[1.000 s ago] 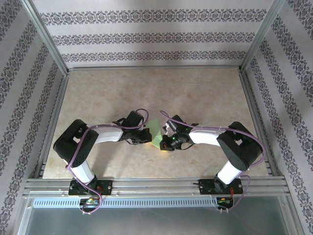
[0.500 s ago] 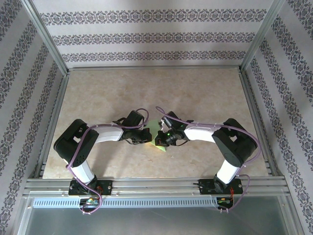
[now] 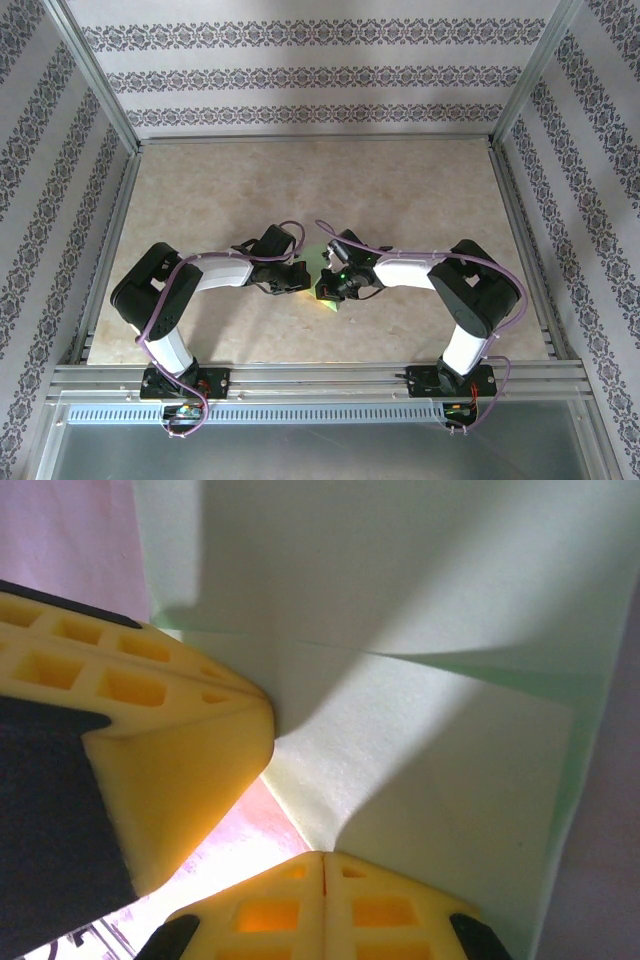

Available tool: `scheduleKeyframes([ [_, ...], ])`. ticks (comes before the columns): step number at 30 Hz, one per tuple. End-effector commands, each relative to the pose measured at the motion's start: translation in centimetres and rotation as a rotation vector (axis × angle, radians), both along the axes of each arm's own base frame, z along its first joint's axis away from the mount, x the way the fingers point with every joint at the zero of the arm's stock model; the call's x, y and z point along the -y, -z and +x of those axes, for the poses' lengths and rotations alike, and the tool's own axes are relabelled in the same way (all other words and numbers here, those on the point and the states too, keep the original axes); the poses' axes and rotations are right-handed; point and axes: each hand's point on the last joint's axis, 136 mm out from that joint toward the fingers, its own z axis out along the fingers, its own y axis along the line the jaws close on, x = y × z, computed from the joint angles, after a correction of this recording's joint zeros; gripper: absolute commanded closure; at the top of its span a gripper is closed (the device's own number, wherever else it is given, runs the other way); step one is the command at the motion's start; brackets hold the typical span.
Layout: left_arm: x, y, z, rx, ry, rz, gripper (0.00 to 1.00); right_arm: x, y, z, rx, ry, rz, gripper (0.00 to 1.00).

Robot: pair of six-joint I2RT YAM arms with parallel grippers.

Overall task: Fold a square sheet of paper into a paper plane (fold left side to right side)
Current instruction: Third fold the triangle at the center of the table.

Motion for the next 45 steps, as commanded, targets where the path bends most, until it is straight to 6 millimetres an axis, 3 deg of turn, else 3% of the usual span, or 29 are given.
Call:
scheduleKeyframes([
  [1, -2.7, 3.3, -1.6, -0.064, 0.001, 0.172, 0.98, 2.7, 1.8, -2.3, -0.07, 0.022, -0.099, 1.0],
  [13, -2.9, 3.6, -1.4, -0.064, 0.008, 0.195, 0.99, 6.5, 2.4, -5.9, -0.128, 0.057, -0.15, 1.0],
  [20, -2.1, 3.1, -1.1, -0.06, 0.005, 0.158, 0.99, 8.3, 1.7, -5.9, -0.111, 0.093, -0.155, 1.0],
  [26, -0.3, 1.6, -0.4, -0.043, -0.005, 0.078, 0.97, 8.3, -1.7, -3.2, 0.005, 0.104, -0.083, 0.98],
  [29, 1.1, -0.2, 0.6, -0.011, -0.018, -0.006, 0.91, 8.2, -3.3, -1.3, 0.094, 0.1, -0.053, 0.88],
  [33, 2.0, -3.6, 2.4, 0.079, -0.024, -0.068, 0.79, 7.4, -5.3, 1.5, 0.234, 0.068, 0.005, 0.67],
  [39, -1.1, -6.7, 4.3, 0.166, -0.117, -0.075, 0.65, 5.7, -6.6, 4.7, 0.389, -0.036, 0.047, 0.52],
  [45, -5.3, -6.3, 4.6, 0.157, -0.225, -0.051, 0.6, 4.0, -5.4, 6.1, 0.388, -0.104, 0.056, 0.51],
])
